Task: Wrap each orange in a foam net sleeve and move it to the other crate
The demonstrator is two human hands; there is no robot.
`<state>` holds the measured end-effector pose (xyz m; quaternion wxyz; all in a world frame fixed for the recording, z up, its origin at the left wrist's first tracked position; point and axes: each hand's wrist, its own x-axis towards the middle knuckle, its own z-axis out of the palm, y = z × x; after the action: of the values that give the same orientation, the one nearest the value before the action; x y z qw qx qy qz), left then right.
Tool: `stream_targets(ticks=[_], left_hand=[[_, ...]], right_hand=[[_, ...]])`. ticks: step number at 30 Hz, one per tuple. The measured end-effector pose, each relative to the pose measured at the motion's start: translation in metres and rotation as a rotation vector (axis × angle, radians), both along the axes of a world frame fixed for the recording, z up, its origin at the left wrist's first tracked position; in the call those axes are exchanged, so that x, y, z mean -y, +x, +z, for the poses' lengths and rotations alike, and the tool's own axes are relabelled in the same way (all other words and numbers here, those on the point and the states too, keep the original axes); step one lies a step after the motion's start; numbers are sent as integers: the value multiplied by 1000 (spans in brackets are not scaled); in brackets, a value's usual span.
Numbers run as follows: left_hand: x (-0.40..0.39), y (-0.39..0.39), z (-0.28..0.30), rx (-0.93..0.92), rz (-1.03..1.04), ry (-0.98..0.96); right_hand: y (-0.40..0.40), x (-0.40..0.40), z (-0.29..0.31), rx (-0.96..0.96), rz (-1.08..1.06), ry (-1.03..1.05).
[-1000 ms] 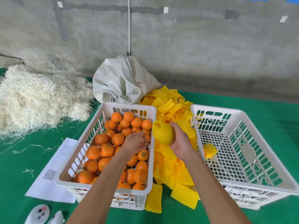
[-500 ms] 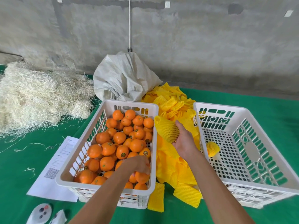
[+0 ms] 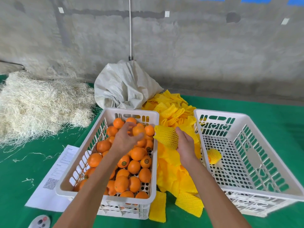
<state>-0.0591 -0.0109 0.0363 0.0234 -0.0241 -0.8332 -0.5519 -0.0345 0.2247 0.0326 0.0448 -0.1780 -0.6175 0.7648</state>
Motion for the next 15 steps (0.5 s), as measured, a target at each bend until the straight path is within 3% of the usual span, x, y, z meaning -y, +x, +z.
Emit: stream_targets(ticks=[3, 8, 12, 15], left_hand=[[-9, 1, 28, -22, -35, 422], [-32, 12, 25, 80, -158, 508], [-44, 15, 18, 181, -125, 649], [-50, 13, 17, 247, -130, 702]], right_hand=[[4, 2, 2, -135, -2, 132], [4, 6, 12, -123, 57, 163], [5, -2, 19, -10, 164, -194], [9, -14, 20, -86, 285, -243]])
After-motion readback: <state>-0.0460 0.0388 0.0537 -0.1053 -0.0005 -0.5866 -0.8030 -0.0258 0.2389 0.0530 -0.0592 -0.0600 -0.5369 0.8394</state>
